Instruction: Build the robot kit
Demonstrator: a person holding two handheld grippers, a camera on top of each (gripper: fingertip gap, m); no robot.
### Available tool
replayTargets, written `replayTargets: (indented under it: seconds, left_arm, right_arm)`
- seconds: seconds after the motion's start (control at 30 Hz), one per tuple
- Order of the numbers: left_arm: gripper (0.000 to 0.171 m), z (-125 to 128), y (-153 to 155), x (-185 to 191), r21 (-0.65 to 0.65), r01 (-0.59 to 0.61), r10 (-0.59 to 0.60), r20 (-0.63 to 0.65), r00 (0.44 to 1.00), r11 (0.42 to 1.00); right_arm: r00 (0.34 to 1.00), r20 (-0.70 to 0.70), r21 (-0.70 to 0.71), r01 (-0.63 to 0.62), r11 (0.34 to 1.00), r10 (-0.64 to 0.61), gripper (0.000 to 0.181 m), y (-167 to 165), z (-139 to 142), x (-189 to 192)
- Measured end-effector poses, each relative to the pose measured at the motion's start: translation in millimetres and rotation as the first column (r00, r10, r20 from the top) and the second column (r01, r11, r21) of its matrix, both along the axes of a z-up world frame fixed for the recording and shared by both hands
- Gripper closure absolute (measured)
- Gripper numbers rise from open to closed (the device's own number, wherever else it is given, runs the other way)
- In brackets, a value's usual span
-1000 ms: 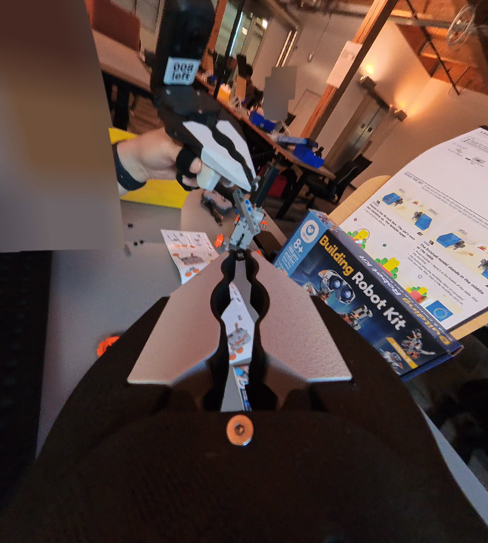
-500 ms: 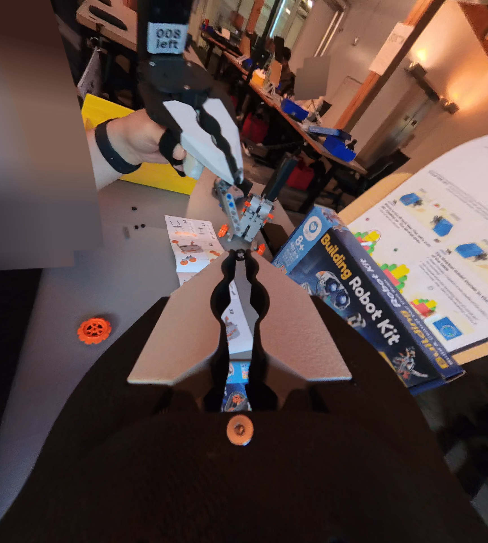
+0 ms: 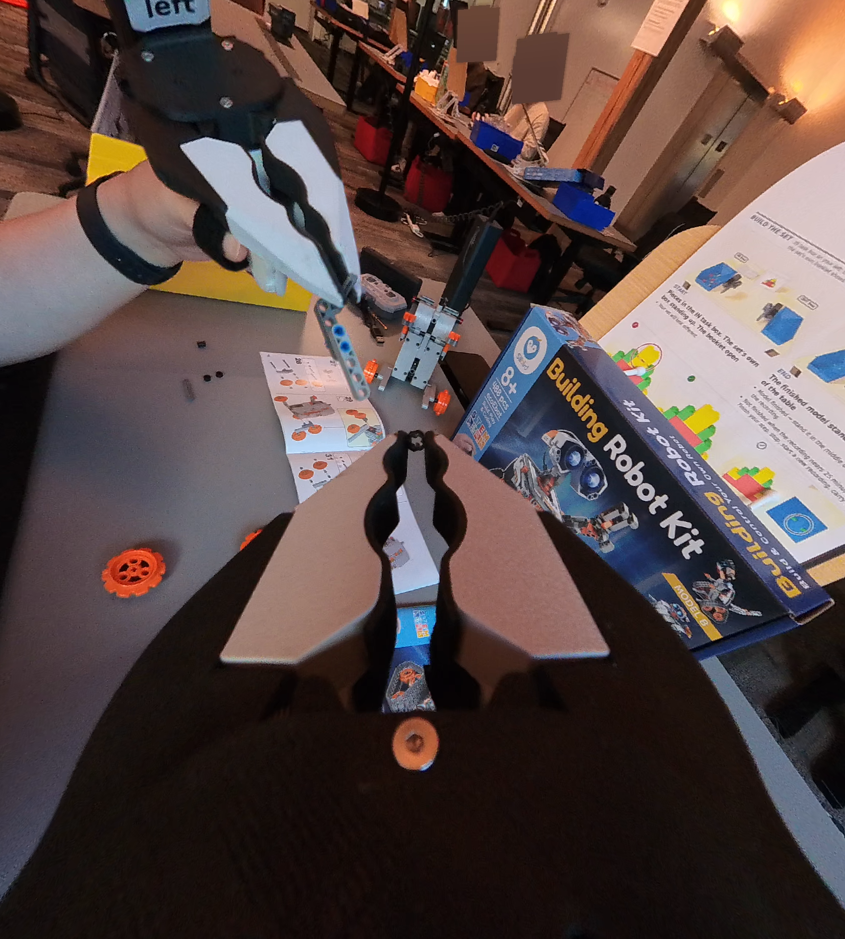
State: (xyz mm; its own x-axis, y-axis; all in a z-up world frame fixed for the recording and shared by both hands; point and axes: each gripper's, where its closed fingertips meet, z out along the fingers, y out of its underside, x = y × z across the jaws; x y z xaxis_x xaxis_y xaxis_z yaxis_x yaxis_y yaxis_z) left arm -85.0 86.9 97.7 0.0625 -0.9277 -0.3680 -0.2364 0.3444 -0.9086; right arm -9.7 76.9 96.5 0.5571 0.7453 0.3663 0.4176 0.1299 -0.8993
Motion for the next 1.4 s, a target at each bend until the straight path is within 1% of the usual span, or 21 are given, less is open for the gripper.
replayTargets:
  seconds: [0.2,0.4,0.6,0.7,0.77,0.87,0.93,1.0,1.07,1.13,1.17,1.23,1.27,1.4]
  left_arm:
    - [0.171,-6.4,-2.3,5.1,-0.007,0.005,-0.005,-0.017,1.0,1.0]
    - [0.171,-6.6,-0.1,3.6,-0.011,0.001,-0.001,-0.014,1.0,1.0]
    - [0.171,-5.7,0.5,2.2,-0.009,-0.003,0.003,-0.013,1.0,1.0]
    - [0.17,-7.5,1.5,3.5,0.011,-0.017,0.017,-0.022,1.0,1.0]
    - [0.17,-8.8,1.1,8.4,0.023,-0.021,0.021,-0.017,1.0,1.0]
    - [0.171,-6.7,-2.8,28.6,0.087,-0.017,0.016,0.011,1.0,0.996]
    - [0.171,-4.4,-0.4,50.0,0.185,-0.039,0.042,-0.013,0.999,0.982]
    - [0.17,2.0,-0.1,71.9,0.27,-0.053,0.058,-0.012,0.998,0.961]
    - [0.171,4.3,-6.0,88.7,0.27,-0.034,0.03,0.018,0.999,0.962]
    - [0.171,-2.0,-10.2,96.3,0.261,-0.015,0.004,0.039,0.999,0.965]
    - [0.171,-8.0,-8.9,97.5,0.286,-0.015,0.007,0.028,1.0,0.958]
    - [0.171,-21.9,-2.8,96.1,0.353,-0.02,0.034,-0.035,0.999,0.935]
    - [0.171,-24.5,0.3,94.2,0.385,-0.032,0.051,-0.039,0.998,0.922]
    - [0.17,-32.6,3.2,90.9,0.411,-0.024,0.051,-0.054,0.997,0.911]
  right_arm:
    - [1.0,0.008,-0.004,-0.029,1.0,0.029,0.176,-0.1,-2.2,-9.8]
    - [0.999,0.021,-0.016,-0.045,0.999,0.046,0.176,1.8,-6.9,-15.8]
    - [0.998,0.004,-0.021,-0.059,0.998,0.059,0.176,1.1,-6.6,-15.7]
    - [0.999,0.003,-0.023,-0.05,0.998,0.051,0.176,1.3,-7.1,-12.0]
    - [1.0,0.024,-0.03,-0.006,1.0,0.007,0.176,3.6,-9.6,-1.2]
    - [0.993,0.038,-0.007,0.111,0.994,-0.111,0.176,3.0,-1.5,26.1]
    - [0.981,0.042,0.019,0.188,0.982,-0.189,0.176,-4.5,10.6,41.7]
    - [0.973,0.041,0.058,0.224,0.973,-0.227,0.177,-17.8,23.4,48.8]
    - [0.966,0.049,0.077,0.25,0.965,-0.254,0.177,-29.5,30.1,53.9]
    - [0.959,0.058,0.091,0.272,0.958,-0.278,0.176,-35.2,32.4,58.5]
    - [0.96,0.06,0.091,0.267,0.959,-0.273,0.176,-36.6,32.3,58.3]
    - [0.973,0.048,0.085,0.221,0.972,-0.225,0.177,-38.1,32.1,51.1]
    - [0.979,0.036,0.082,0.197,0.977,-0.2,0.176,-37.4,32.5,46.3]
    - [0.987,0.043,0.058,0.151,0.987,-0.154,0.176,-27.0,26.7,31.6]
